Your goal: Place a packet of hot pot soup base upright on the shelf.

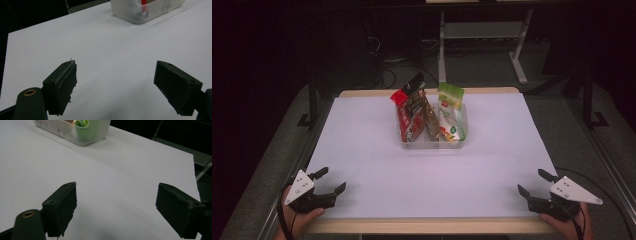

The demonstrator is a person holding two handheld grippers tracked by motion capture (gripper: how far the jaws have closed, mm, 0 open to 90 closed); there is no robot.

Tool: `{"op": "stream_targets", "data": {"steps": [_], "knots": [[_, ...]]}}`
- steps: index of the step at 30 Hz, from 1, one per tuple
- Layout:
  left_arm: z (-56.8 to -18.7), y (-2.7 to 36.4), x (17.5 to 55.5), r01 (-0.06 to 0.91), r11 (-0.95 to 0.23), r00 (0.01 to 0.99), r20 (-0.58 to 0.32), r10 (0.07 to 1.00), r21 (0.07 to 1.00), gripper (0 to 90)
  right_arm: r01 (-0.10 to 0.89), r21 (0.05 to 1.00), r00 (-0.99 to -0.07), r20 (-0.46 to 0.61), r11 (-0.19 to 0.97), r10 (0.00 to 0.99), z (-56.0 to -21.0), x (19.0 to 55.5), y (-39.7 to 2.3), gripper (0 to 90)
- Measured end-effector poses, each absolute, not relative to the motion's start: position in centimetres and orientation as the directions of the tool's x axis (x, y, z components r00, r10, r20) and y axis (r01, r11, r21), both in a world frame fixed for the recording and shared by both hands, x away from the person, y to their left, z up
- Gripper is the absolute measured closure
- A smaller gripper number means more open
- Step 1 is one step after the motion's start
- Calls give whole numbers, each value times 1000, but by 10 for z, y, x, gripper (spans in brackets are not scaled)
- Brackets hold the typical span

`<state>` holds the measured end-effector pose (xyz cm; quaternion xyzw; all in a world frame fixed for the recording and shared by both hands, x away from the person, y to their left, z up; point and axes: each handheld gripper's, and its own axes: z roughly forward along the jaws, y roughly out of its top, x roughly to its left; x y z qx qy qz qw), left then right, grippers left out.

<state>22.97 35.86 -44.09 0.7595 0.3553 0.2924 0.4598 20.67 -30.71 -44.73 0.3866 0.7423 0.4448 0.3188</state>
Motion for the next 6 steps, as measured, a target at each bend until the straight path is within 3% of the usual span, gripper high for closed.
{"op": "stream_targets", "data": {"steps": [6], "knots": [[-441,358,231,274,-330,579,119,807,903,182,289,907,-499,-129,305,857,-447,206,-307,162]]}}
